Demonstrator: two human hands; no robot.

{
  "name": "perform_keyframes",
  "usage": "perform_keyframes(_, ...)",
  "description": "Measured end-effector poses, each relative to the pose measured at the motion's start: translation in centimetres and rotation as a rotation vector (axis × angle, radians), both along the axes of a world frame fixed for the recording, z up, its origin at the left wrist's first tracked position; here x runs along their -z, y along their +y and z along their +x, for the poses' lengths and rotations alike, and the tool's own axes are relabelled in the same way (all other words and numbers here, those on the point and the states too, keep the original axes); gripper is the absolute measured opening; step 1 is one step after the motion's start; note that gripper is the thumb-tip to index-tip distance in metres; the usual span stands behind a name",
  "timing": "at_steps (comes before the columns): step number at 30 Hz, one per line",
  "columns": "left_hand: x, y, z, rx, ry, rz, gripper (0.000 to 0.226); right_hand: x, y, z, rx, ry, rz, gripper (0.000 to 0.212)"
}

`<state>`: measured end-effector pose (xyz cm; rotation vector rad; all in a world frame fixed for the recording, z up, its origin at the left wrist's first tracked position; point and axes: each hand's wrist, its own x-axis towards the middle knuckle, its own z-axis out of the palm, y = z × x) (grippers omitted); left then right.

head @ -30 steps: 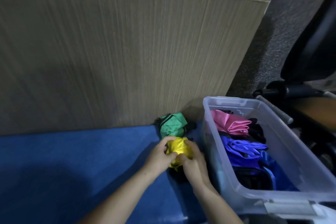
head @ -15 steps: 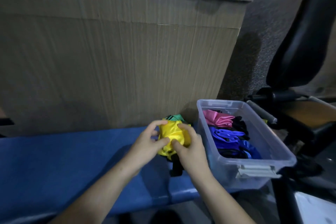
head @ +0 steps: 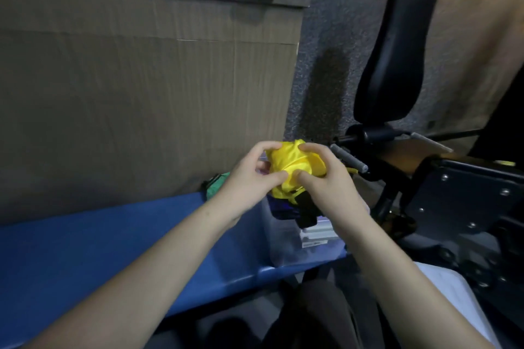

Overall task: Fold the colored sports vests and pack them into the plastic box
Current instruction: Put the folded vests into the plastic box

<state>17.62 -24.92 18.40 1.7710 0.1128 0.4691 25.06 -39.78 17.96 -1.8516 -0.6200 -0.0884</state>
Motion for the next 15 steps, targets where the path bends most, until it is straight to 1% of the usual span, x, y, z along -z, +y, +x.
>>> perform_keyframes(5,0.0,-2.8,4.8,0.042,0.015,0.011,0.048,-0.6,-3.4,4.0,0.051,-0.002,-0.04,0.047)
perform_keyframes(8,0.5,-3.3,7.1,0.048,0.062,0.045,0.048,-0.1,-4.0,6.3,0.064,-0.007,-0.074,0.046)
perform_keyframes(10,1.5,-3.1,8.3,0.04,0.113,0.168,0.046,0.7,-4.2,7.8,0.092,0.01,-0.162,0.045)
perform_keyframes(13,3.4,-2.1,8.7,0.005,0.286,0.468,0.056,2.6,-4.5,9.1,0.138,0.0,-0.36,0.048)
perform_keyframes(15,4.3,-1.4,8.4,-0.024,0.326,0.504,0.053,3.4,-4.7,9.2,0.164,-0.018,-0.395,0.047)
